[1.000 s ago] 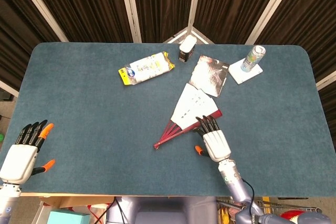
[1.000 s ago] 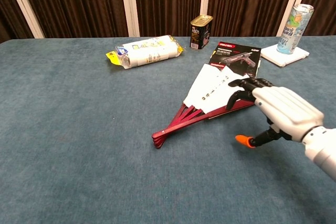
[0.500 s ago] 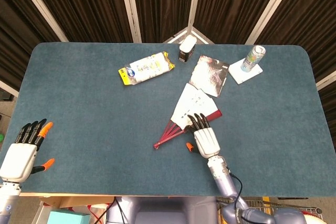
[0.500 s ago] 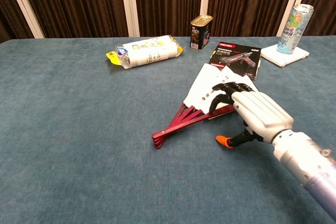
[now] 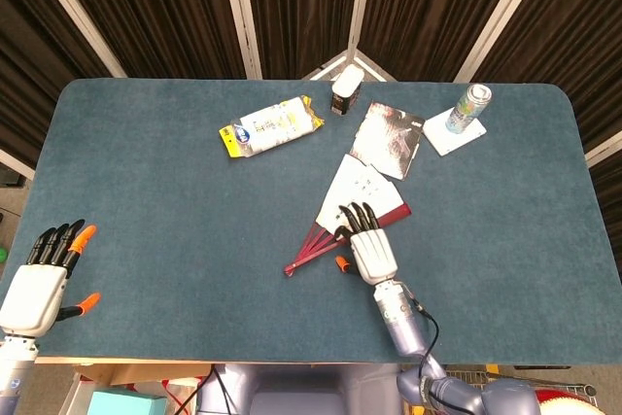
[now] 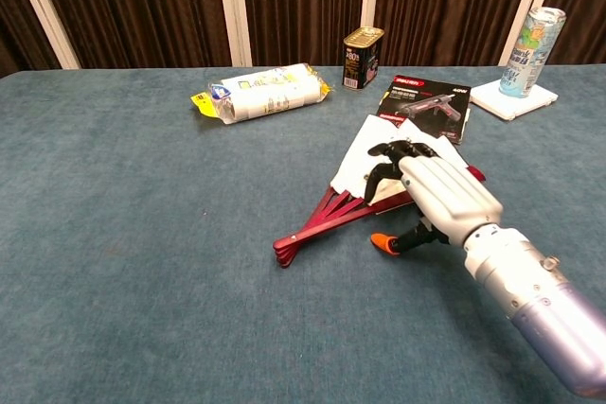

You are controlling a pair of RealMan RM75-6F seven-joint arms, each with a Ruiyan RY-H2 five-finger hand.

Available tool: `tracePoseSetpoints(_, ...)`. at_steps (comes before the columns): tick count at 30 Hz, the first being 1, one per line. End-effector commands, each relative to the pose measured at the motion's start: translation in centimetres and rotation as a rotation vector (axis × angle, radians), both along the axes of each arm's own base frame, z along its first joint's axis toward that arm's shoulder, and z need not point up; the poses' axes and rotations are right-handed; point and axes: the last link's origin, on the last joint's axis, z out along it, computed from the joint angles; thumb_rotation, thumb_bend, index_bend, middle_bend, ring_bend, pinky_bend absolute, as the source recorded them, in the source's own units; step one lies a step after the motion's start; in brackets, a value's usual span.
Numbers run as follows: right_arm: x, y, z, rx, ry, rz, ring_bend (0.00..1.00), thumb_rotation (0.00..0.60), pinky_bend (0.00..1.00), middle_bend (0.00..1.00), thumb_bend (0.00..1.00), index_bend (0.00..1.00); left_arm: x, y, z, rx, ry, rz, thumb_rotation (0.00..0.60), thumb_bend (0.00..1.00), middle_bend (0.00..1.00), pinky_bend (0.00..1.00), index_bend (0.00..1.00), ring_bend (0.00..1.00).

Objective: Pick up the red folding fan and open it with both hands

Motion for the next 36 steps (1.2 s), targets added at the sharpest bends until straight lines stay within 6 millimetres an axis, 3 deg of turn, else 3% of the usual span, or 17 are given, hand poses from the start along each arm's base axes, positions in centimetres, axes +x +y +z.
tracePoseSetpoints(1,0.2,0.0,-0.1,-0.002,-0.011,0.002,0.06,0.6,0.0,0.16,0.36,0.48,0.0,0.0,0.0,0.0,0.001,0.0,0.6,0.0,0.0,0.0,0.0,0.0)
tracePoseSetpoints(9,0.4,0.1,-0.4,-0.002,-0.026,0.013,0.06,0.6,0.0,0.18,0.39,0.54,0.0,0.0,-0.1,-0.003,0.004,0.004,0.6,0.0,0.0,0.0,0.0,0.0)
tracePoseSetpoints(27,1.6,-0.2,-0.9,-0.003,-0.063,0.01,0.06,0.6,0.0,0.18,0.39,0.54,0.0,0.1,-0.1,-0.004,0.002,0.01,0.6,0.0,0.0,0.0,0.0,0.0)
tracePoseSetpoints(36,1.1,0.0,-1.4,0.008,-0.048,-0.009,0.06,0.6,0.0,0.18,0.39,0.54,0.0,0.1,-0.1,-0.005,-0.001,0.013,0.6,0.0,0.0,0.0,0.0,0.0)
